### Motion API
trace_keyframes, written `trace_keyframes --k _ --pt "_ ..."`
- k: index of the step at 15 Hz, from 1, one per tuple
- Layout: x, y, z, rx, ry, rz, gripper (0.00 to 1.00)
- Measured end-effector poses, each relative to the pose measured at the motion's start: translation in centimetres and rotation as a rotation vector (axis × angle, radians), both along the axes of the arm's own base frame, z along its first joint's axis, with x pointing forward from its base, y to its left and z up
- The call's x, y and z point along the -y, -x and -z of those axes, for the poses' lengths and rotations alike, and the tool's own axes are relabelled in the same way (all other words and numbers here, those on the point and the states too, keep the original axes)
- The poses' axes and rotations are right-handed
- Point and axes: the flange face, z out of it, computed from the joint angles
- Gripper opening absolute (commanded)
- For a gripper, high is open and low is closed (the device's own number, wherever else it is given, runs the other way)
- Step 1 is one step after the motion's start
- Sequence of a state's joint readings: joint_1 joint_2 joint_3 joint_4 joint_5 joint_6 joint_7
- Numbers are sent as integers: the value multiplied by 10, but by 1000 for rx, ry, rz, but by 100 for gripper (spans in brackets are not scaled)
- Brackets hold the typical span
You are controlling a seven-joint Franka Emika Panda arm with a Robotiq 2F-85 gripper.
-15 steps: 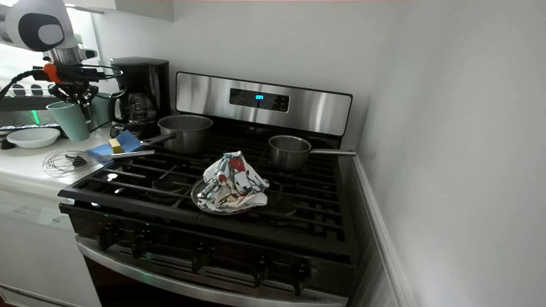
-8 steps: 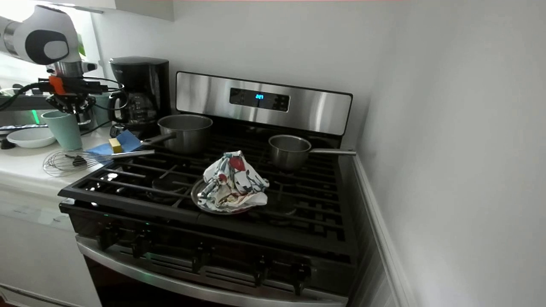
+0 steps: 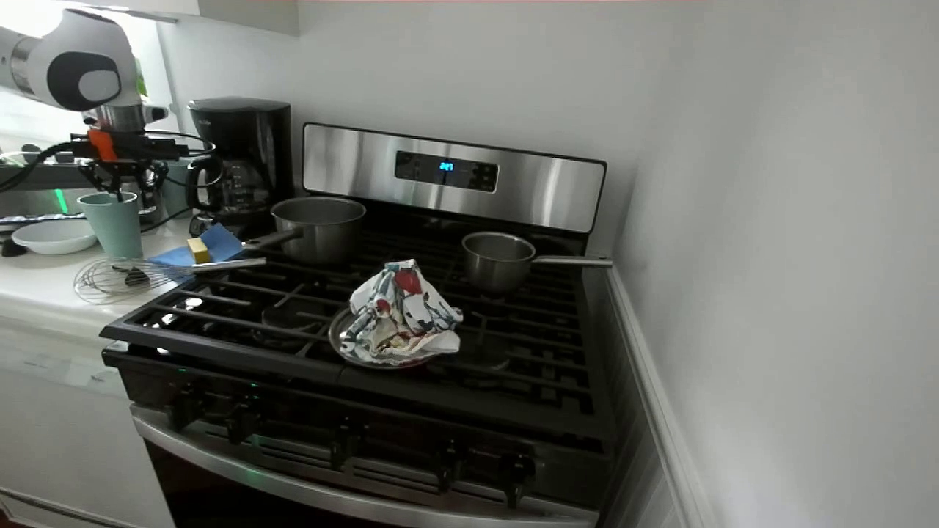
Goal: Pour the content in the light blue cup into the pot on the right plate and pick up the yellow cube and put it in the pot on the left plate
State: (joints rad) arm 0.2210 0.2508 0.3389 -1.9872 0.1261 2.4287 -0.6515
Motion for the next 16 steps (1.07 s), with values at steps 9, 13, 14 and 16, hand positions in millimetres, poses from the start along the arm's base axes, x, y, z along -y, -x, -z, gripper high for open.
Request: trace_keyframes --k 9,13,14,16 --pt "47 -22 -41 110 1 18 100" --pt "71 -27 -27 114 29 -22 100" --pt "75 -26 -22 107 35 -28 100" --pt "81 -26 -9 88 47 -39 100"
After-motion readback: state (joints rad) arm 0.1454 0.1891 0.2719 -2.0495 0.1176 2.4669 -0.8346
